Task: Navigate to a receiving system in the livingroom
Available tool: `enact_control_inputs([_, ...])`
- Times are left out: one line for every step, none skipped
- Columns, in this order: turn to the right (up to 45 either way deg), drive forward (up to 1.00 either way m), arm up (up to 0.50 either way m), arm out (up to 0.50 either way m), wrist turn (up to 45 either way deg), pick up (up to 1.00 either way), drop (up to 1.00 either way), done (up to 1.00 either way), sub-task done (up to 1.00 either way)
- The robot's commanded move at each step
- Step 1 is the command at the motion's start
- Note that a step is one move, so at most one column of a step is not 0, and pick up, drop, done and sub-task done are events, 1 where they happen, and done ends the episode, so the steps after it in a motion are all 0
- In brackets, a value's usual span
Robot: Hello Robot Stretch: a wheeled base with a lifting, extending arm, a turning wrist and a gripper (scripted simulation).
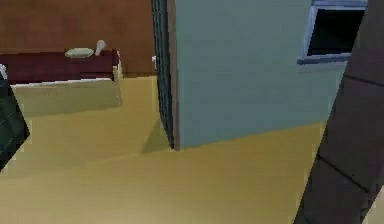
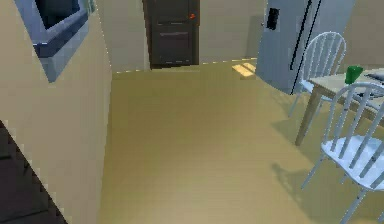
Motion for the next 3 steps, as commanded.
enact_control_inputs([6.0, 0.0, 0.0, 0.0, 0.0, 0.0, 0.0, 0.0, 0.0])
enact_control_inputs([0.0, 0.7, 0.0, 0.0, 0.0, 0.0, 0.0, 0.0, 0.0])
enact_control_inputs([-12.0, 0.0, 0.0, 0.0, 0.0, 0.0, 0.0, 0.0, 0.0])
